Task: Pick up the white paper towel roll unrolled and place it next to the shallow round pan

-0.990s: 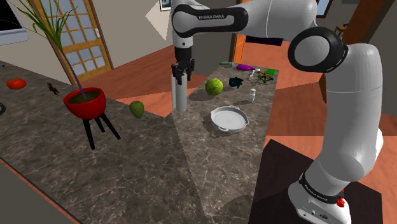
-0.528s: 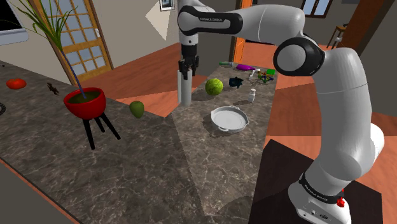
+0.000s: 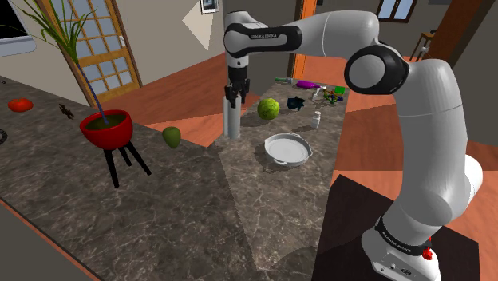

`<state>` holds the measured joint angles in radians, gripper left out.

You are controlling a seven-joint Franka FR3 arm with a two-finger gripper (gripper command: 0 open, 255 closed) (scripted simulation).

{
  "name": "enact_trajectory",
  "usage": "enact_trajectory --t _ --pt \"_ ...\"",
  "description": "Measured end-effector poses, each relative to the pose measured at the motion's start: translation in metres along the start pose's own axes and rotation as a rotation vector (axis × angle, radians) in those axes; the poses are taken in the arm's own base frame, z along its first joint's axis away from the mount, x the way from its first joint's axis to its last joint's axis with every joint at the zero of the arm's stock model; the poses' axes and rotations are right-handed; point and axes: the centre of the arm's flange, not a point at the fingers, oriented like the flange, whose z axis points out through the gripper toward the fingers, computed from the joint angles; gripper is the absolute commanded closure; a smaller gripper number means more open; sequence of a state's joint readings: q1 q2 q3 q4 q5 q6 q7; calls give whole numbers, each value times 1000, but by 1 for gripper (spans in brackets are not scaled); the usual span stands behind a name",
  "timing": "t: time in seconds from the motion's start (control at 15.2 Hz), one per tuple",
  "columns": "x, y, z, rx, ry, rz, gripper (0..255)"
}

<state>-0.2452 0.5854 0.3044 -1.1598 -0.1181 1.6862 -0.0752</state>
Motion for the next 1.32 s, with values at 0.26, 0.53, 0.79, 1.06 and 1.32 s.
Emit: enact_trajectory --t 0.26,0.53,0.79,1.06,1.32 --pt "1 1 20 0 0 0 255" --pt "2 2 42 0 0 0 255" --pt "1 3 50 0 0 0 255" --pt "1 2 50 0 1 0 0" --pt "1 2 50 0 1 0 0"
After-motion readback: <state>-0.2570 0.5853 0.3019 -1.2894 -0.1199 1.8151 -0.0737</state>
